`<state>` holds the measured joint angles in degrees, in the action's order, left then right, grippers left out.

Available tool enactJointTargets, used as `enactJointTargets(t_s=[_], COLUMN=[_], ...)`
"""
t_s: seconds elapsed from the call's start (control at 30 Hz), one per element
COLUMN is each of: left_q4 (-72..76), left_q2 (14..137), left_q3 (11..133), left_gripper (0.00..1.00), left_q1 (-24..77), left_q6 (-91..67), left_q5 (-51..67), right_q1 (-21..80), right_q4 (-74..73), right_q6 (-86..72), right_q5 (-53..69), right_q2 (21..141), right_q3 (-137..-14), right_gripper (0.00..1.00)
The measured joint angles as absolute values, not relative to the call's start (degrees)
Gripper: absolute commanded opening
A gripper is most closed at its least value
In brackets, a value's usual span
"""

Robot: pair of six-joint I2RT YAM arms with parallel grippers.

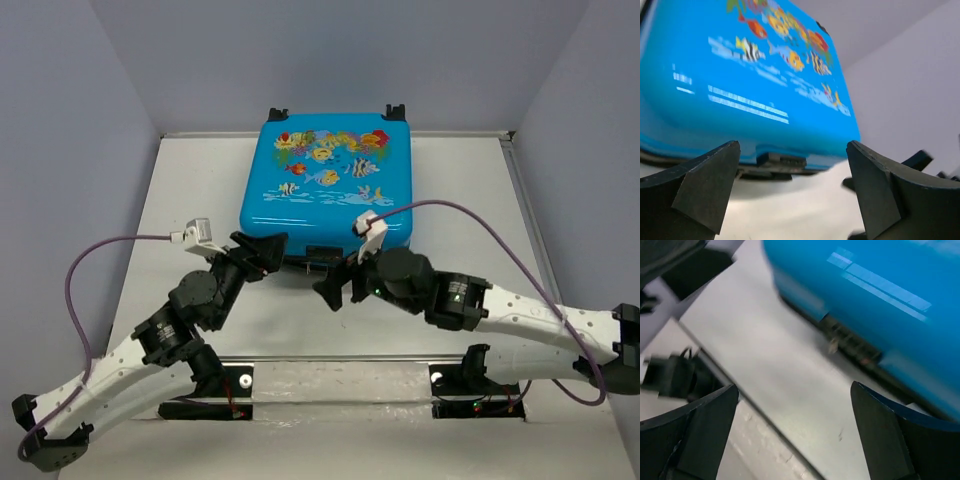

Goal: Pack the luggage

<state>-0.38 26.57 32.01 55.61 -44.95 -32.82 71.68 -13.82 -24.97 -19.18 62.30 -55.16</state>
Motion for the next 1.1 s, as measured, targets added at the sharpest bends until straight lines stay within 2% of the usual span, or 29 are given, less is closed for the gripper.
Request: enactJointTargets(t_s=[0.13, 0.27, 0.4, 0.5, 0.6, 0.7, 0.8, 0.97, 1.1], left_q4=[-2.3, -1.9, -1.1, -0.1, 4.1, 8.1, 12.6, 22.2, 23.7], left_q2=[38.4, 48.4, 59.7, 68.1, 74.8, 76.6, 76.0, 70.5, 62.8], left_q3=[44.8, 51.4, 54.8, 55.3, 55.4, 54.9, 51.6, 42.2, 35.2], left_gripper=[0.99, 0.99, 0.99, 0.99, 0.99, 0.99, 0.98, 0.97, 0.97], left_q1=[48.2, 32.3, 16.4, 9.2, 7.3, 7.2, 7.9, 8.1, 12.0], left_q6=[-38.9, -34.6, -32.1, -31.8, -33.1, -34.2, -35.5, -38.0, -39.0], left_q5=[-29.4, -19.9, -10.4, -3.4, 4.9, 11.1, 14.9, 14.0, 6.5], right_q1=[55.2, 36.6, 24.0, 21.9, 21.4, 19.9, 19.4, 17.4, 16.0], right_q4=[-16.2, -17.4, -17.7, -18.0, -18.5, -18.1, -18.2, -18.4, -17.5], right_q6=[-23.8, -23.7, -23.9, -23.8, -23.6, -24.4, -24.2, -23.4, -21.7], right_q5=[-18.4, -17.0, -9.8, -5.1, -2.0, 1.3, 3.1, 9.0, 15.0], right_q2=[60.8, 61.8, 69.4, 76.1, 81.7, 82.9, 84.3, 89.6, 97.9], right_q3=[-61.6, -65.8, -70.3, -71.5, -71.7, -72.5, -73.5, -78.5, -87.0], right_gripper=[1.0, 1.0, 1.0, 1.0, 1.0, 0.99, 0.94, 0.91, 0.91])
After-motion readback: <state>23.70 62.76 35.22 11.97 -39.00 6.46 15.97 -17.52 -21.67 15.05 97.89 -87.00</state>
